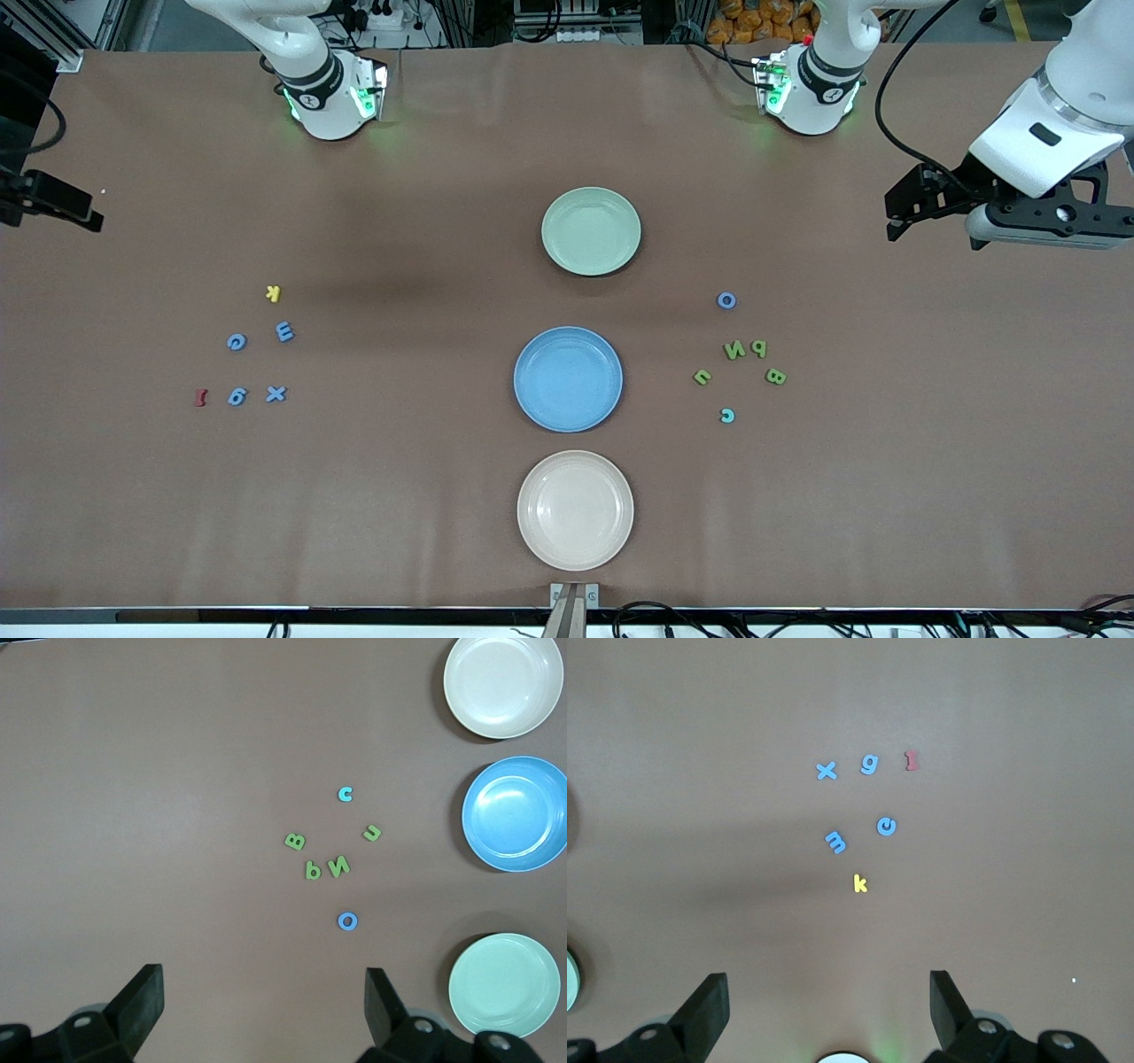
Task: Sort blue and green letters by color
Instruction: 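Move both grippers out from rest toward the letter groups, then lower the right gripper to blue m while the left gripper nears green b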
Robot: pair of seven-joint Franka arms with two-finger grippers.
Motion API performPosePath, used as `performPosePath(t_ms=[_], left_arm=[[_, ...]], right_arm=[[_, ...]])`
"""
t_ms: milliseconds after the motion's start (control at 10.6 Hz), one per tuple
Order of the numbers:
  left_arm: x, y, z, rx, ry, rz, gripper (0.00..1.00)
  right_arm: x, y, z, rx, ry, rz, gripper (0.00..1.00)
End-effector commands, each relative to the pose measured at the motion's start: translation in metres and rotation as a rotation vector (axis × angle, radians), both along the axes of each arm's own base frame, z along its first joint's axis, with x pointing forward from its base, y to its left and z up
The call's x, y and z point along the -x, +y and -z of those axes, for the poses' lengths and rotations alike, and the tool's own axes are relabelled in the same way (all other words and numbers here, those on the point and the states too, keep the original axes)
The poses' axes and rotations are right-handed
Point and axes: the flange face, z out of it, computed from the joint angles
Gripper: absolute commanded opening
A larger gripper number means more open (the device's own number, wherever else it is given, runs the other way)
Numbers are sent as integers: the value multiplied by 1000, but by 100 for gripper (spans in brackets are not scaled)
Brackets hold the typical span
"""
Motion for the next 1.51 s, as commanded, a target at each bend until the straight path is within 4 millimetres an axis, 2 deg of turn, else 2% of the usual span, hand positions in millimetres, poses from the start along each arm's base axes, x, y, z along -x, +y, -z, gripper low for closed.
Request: performPosePath(t_ms=[0, 94, 189, 283, 378, 566, 755, 1038, 1227, 1416], left_arm=[[1, 3, 0, -23, 2, 4, 100], [0, 4, 2, -23, 10, 1, 100], [-1, 16, 6, -18, 33, -15, 100], [-7, 26, 24, -20, 77, -29, 100], [-8, 26, 42, -26, 114, -38, 100], [-1, 34, 75, -12, 173, -53, 100], [-1, 31, 112, 5, 184, -57, 100], [18, 19, 178, -3, 173, -42, 100], [22, 18, 217, -4, 149, -43, 100], [15, 13, 255, 0, 150, -76, 100]], right_arm=[[-14, 25, 37, -7, -7, -43, 100], [-16, 25, 41, -7, -4, -43, 100], [-15, 25, 44, -7, 2, -43, 100], [-13, 24, 44, -8, 10, -41, 100], [-13, 22, 47, -9, 16, -40, 100], [-14, 23, 55, -8, 14, -40, 100], [-15, 22, 74, -11, 19, -43, 100], [-18, 24, 127, -18, 23, -93, 100], [-18, 23, 176, -27, 3, -146, 100], [-16, 27, 227, -70, -11, -191, 100]])
